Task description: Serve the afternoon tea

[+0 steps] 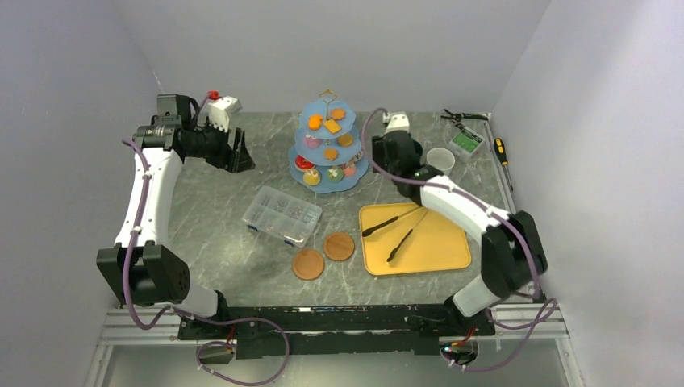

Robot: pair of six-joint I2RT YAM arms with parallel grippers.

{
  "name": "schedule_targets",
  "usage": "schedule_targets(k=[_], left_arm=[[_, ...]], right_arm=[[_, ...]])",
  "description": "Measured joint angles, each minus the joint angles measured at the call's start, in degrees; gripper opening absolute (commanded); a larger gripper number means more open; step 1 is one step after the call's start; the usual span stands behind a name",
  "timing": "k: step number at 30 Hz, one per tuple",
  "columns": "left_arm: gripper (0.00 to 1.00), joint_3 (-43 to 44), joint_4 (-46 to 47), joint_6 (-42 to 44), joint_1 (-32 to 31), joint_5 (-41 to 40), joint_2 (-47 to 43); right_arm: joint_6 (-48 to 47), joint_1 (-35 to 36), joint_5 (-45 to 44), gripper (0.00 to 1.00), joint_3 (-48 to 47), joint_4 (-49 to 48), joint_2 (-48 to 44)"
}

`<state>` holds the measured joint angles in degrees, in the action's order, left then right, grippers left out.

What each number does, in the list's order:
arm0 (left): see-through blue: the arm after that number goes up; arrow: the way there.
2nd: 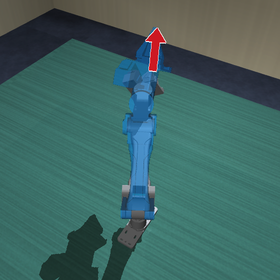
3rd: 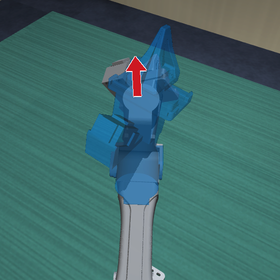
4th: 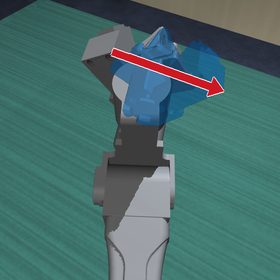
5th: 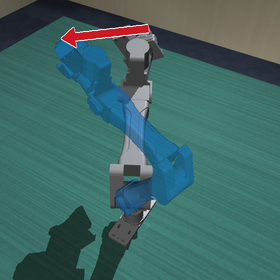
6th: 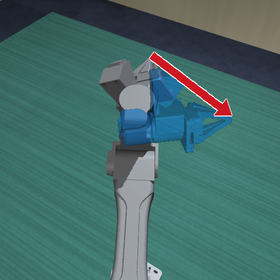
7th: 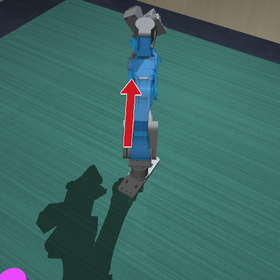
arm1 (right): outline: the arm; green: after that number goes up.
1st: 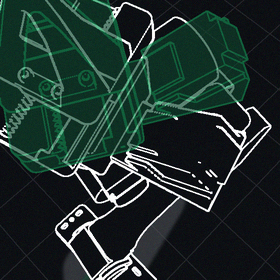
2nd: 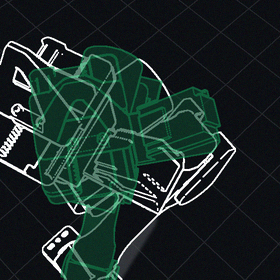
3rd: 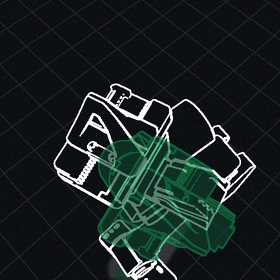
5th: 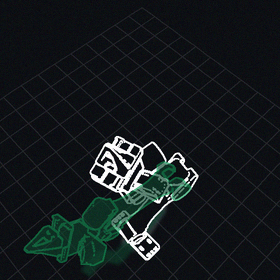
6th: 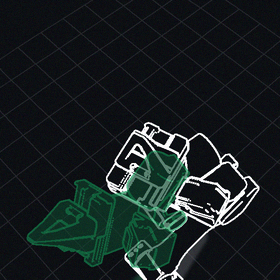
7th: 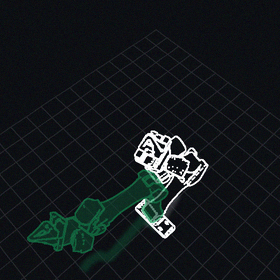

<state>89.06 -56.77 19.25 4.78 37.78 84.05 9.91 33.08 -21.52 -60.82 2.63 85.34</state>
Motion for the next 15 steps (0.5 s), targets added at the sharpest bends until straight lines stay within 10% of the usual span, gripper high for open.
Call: schedule_targets(k=[15], left_arm=[[0.77,-0.37,-0.07,0.07,-4.39,-2.14,0.11]], right_arm=[[-2.36,-16.33,5.77,0.49,-23.82,6.93,23.45]])
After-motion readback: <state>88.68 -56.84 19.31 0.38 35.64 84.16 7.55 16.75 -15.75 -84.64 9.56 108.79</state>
